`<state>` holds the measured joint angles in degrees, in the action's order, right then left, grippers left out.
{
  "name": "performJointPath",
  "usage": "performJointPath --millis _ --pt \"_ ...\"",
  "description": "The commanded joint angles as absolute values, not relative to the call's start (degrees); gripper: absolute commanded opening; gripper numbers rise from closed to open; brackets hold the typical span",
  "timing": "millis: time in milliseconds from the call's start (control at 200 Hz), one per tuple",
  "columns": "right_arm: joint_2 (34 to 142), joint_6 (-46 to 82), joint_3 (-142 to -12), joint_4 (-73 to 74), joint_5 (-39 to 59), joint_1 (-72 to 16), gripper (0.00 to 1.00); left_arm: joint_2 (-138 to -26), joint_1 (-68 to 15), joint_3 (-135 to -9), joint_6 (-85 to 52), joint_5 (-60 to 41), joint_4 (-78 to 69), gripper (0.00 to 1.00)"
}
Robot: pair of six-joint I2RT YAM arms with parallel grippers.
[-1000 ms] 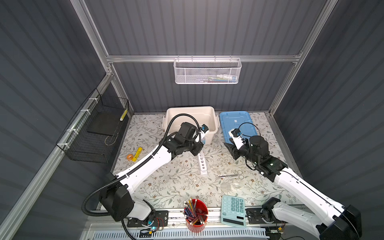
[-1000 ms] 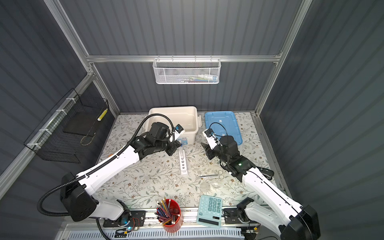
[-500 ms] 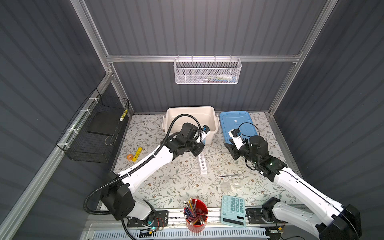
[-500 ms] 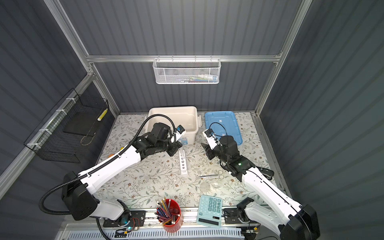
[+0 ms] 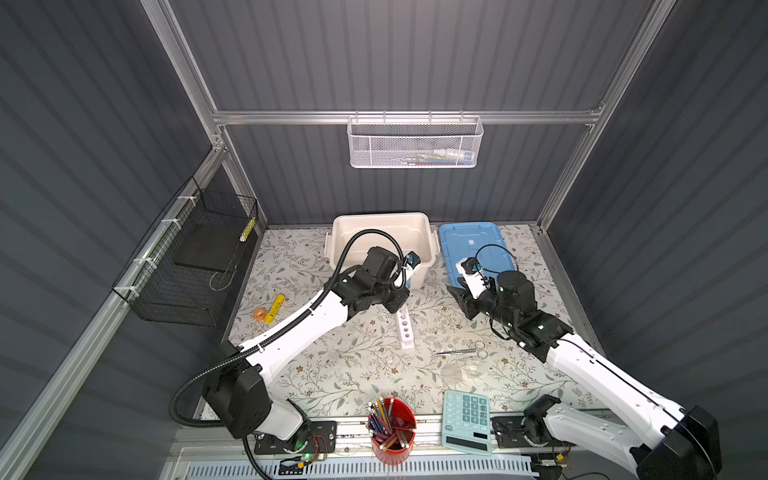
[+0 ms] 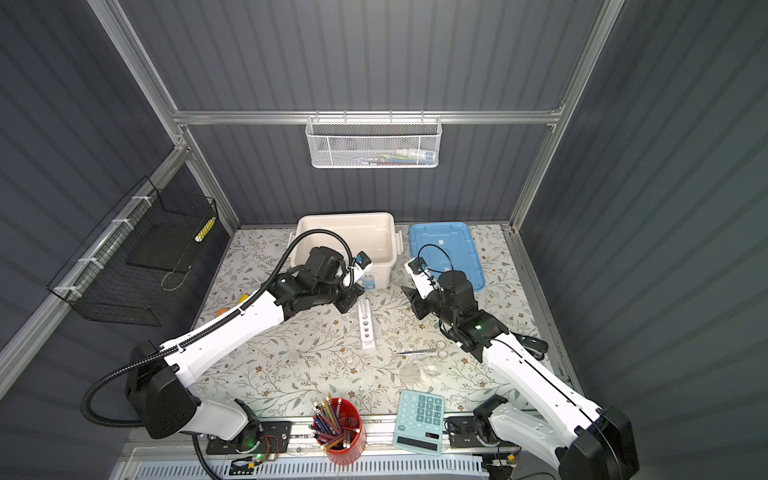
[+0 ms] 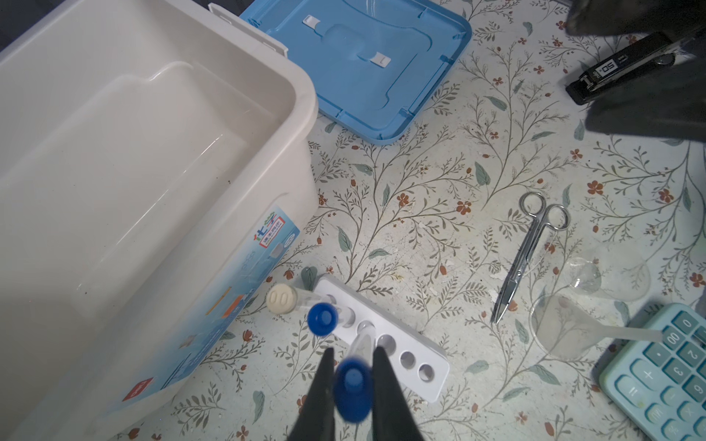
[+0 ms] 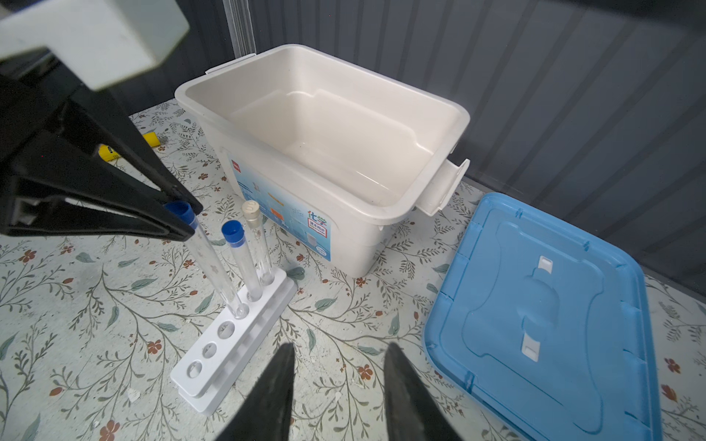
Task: Organize the chemistry lab equipment
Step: 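Lower the tube with the left gripper into the rack beside the other blue-capped tube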
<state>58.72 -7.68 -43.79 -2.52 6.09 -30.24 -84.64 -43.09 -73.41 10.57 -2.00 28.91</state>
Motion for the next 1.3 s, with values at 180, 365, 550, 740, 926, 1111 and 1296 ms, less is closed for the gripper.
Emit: performJointPath --millis 180,365,550,740,926,1111,1296 --pt "58.97 -6.90 -42.89 -1.05 6.76 -29.74 0.40 -85.52 -43.47 -73.00 11.43 -1.32 29.59 0.00" --pt "58.89 -6.77 -42.67 -0.98 6.88 -29.59 0.40 -85.47 -43.64 -71.81 10.93 -1.24 28.24 0.00" --pt "58.71 -6.77 -42.37 -1.19 6.78 -29.45 0.40 -84.42 -44.47 -68.30 10.28 -0.20 23.94 0.01" --pt "58.45 -6.77 -42.36 -1.54 6.66 -29.37 0.40 -85.17 -45.07 -68.09 10.45 0.33 23.72 0.05" --pt "58.65 -6.68 -42.45 -1.37 6.77 -29.36 0.40 -85.78 -45.53 -68.28 10.90 1.03 23.87 0.13" --pt "58.71 -6.61 -42.36 -1.37 6.83 -29.37 0.40 -86.23 -45.86 -68.32 11.05 1.45 24.07 0.19" --pt "58.62 -6.68 -42.19 -1.31 6.77 -29.28 0.40 -86.31 -46.21 -68.36 11.29 2.11 24.26 0.23"
